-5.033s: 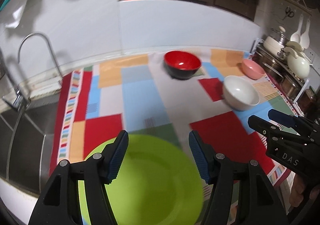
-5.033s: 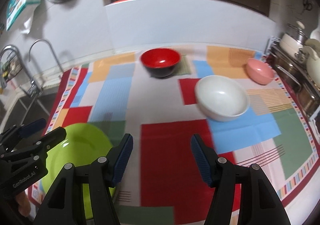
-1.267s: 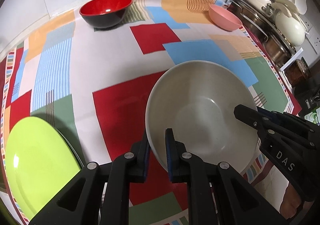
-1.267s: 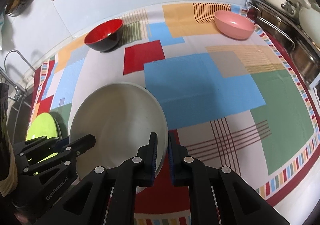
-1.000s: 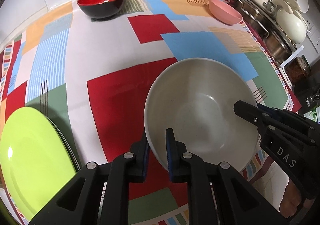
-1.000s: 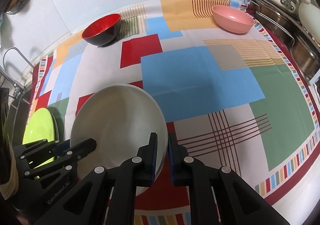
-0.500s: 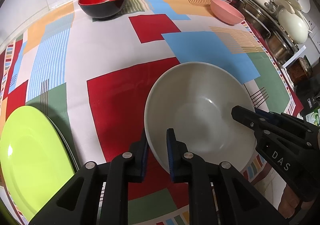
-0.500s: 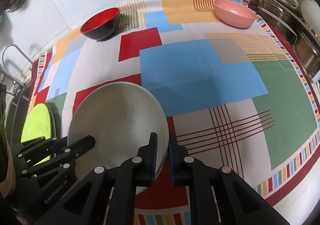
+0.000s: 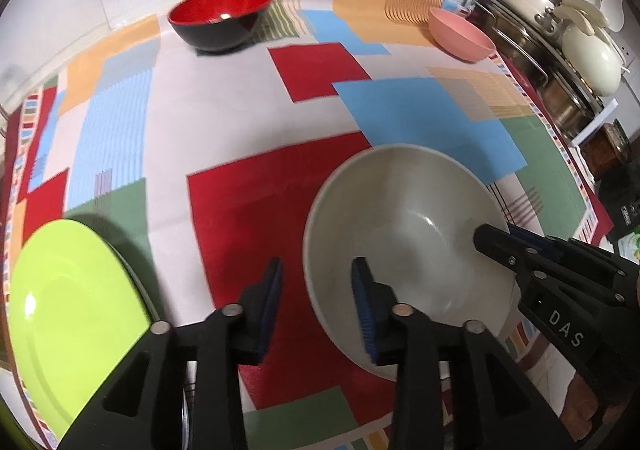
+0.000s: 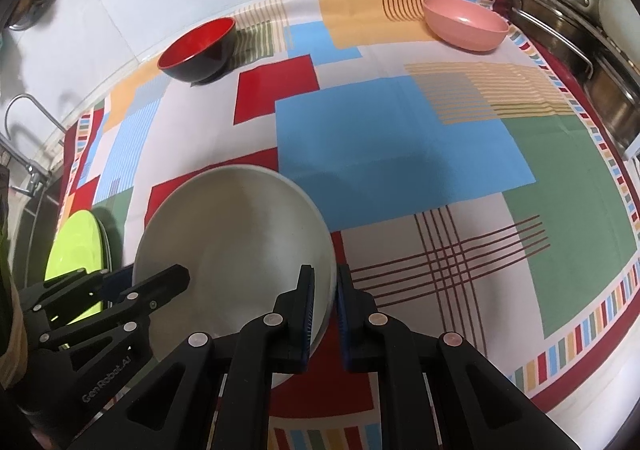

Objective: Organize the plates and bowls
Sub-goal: 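Lower the white bowl onto the lime-green plate and open both grippers, then move both grippers toward the rim of the pink bowl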

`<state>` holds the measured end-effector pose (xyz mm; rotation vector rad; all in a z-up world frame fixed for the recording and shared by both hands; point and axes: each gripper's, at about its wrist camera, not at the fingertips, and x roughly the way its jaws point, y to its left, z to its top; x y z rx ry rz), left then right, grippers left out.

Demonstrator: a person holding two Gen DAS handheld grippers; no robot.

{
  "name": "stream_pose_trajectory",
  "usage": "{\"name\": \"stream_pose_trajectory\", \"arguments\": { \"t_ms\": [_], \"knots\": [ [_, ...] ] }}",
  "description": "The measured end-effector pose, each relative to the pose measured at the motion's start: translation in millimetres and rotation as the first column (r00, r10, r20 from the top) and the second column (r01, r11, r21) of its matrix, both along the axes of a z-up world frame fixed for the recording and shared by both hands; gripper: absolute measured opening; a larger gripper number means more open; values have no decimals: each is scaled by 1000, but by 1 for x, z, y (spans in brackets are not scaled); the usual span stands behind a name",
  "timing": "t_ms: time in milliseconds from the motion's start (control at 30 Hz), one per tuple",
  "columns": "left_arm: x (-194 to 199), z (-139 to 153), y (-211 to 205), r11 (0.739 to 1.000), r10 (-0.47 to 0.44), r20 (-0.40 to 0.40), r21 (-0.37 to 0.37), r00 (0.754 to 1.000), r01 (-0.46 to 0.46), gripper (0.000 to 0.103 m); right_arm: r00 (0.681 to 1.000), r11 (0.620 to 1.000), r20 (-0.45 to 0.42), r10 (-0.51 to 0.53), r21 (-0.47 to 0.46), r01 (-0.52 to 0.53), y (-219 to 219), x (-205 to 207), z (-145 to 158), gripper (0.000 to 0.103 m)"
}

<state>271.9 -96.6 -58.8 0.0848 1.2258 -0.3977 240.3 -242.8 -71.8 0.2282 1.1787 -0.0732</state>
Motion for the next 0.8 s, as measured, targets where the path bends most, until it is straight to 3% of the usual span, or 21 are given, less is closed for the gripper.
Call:
{"name": "stream_pose_trajectory", "arguments": {
  "t_ms": [267, 500, 667, 800],
  "knots": [
    [4, 23, -2, 1000, 3, 103, 8, 995, -4, 55, 999, 1000, 38, -26, -4, 26, -9, -2, 11, 31],
    [19, 50, -21, 999, -32, 198, -8, 980, 34, 62, 988, 996, 134, -75, -28, 79, -30, 1, 35, 53],
    [34, 65, -42, 997, -70, 246, -21, 967, 78, 66, 976, 991, 184, -116, -40, 125, -53, 8, 49, 56],
    [50, 74, -61, 995, -92, 281, -22, 955, 102, 68, 966, 985, 223, -129, -82, 151, -68, 17, 57, 65]
  ]
}}
